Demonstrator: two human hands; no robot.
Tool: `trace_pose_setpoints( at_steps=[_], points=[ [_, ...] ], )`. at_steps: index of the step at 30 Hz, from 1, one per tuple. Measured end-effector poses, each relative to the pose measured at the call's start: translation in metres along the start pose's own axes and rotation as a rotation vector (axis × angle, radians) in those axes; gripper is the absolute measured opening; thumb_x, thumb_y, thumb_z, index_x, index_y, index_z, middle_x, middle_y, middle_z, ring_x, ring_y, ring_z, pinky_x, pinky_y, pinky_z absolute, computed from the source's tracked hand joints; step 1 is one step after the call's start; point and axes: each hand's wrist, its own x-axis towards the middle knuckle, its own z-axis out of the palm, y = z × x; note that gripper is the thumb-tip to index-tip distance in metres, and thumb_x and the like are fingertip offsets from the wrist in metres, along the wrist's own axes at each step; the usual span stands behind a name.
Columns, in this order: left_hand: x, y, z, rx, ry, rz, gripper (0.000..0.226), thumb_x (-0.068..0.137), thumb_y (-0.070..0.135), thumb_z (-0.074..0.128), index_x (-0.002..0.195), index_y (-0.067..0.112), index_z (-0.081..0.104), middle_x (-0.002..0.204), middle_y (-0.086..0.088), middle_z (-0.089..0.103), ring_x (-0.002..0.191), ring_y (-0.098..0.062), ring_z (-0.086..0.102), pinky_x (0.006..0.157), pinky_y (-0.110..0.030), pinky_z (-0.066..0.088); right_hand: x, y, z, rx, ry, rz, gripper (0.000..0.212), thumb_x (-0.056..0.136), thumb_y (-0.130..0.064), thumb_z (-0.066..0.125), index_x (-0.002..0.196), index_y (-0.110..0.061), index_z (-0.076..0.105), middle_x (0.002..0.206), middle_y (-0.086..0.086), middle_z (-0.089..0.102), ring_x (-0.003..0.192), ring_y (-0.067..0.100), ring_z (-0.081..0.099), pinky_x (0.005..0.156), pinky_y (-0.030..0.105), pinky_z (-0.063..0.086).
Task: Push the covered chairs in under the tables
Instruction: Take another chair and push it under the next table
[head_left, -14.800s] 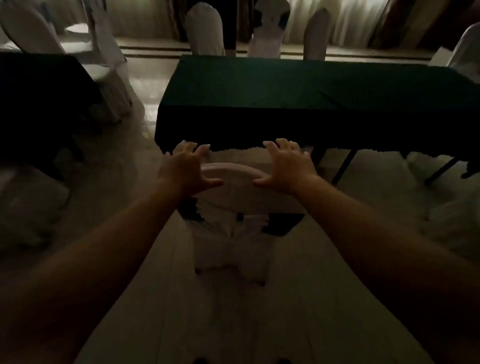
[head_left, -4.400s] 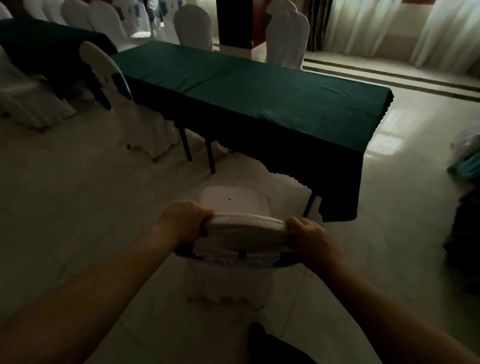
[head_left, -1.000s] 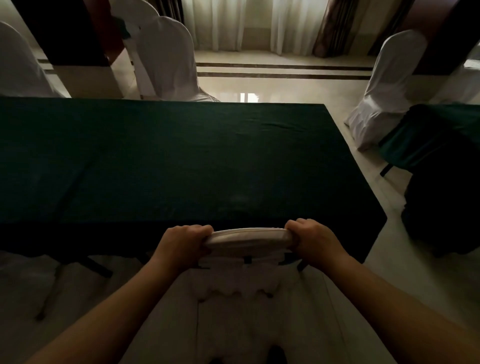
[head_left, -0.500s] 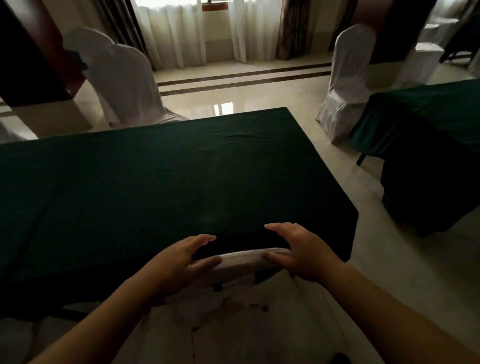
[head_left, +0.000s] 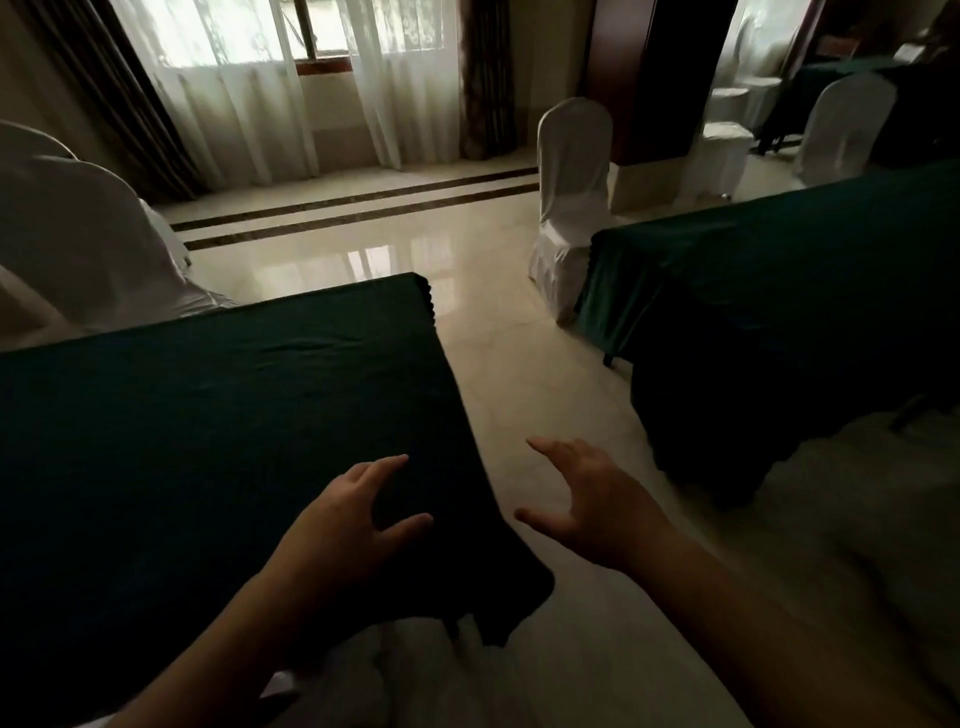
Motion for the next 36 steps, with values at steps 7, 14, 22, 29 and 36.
trace_pose_setpoints(
  at_steps=[7,14,22,29,36],
  points=[
    [0.132,0.114,0.024,-0.020,0.062,-0.009,0.084,0.069,0.067,0.066,0.140,0.051,0.024,0.146,0.011,0.036,0.123,-0.013,0.043,0.096,-0.037,0.045,0.068,0.114,-0.070,-0.024,0.009,-0.010,0.076,0.078,-0.054,0.064,0.142,-0.043,0.026,0.138,-0.008,0.044,0.118,0.013,0.044,0.088,0.028,0.042],
    [0.301,0.124,0.056,-0.041,0.157,0.010,0.085,0.068,0.068,0.066,0.141,0.046,0.028,0.145,0.006,0.039,0.122,-0.018,0.046,0.091,-0.036,0.044,0.192,0.216,-0.093,-0.079,-0.020,-0.003,0.080,0.075,-0.060,0.063,0.143,-0.043,0.024,0.138,-0.007,0.044,0.120,0.014,0.043,0.094,0.033,0.044],
    [0.510,0.114,0.038,-0.032,0.214,-0.055,0.089,0.063,0.085,0.049,0.139,0.046,0.027,0.138,0.008,0.046,0.113,-0.013,0.051,0.085,-0.028,0.046,0.404,0.305,-0.135,-0.110,-0.070,-0.056,0.080,0.072,-0.066,0.060,0.141,-0.044,0.026,0.134,-0.009,0.046,0.115,0.011,0.047,0.091,0.031,0.046],
    [0.634,0.095,-0.006,0.008,0.301,-0.175,0.084,0.067,0.074,0.061,0.139,0.039,0.034,0.132,0.008,0.049,0.104,-0.007,0.051,0.083,-0.022,0.044,0.577,0.343,-0.126,0.026,-0.102,-0.186,0.075,0.076,-0.061,0.064,0.141,-0.041,0.032,0.135,-0.008,0.048,0.119,0.010,0.045,0.094,0.029,0.043],
    [0.769,0.049,-0.048,-0.011,0.422,-0.361,0.081,0.068,0.059,0.075,0.138,0.032,0.043,0.126,0.005,0.054,0.111,-0.011,0.051,0.093,-0.032,0.045,0.790,0.374,-0.085,0.072,-0.206,-0.396,0.079,0.074,-0.065,0.061,0.142,-0.045,0.026,0.134,-0.009,0.047,0.111,0.010,0.049,0.084,0.031,0.050]
  ],
)
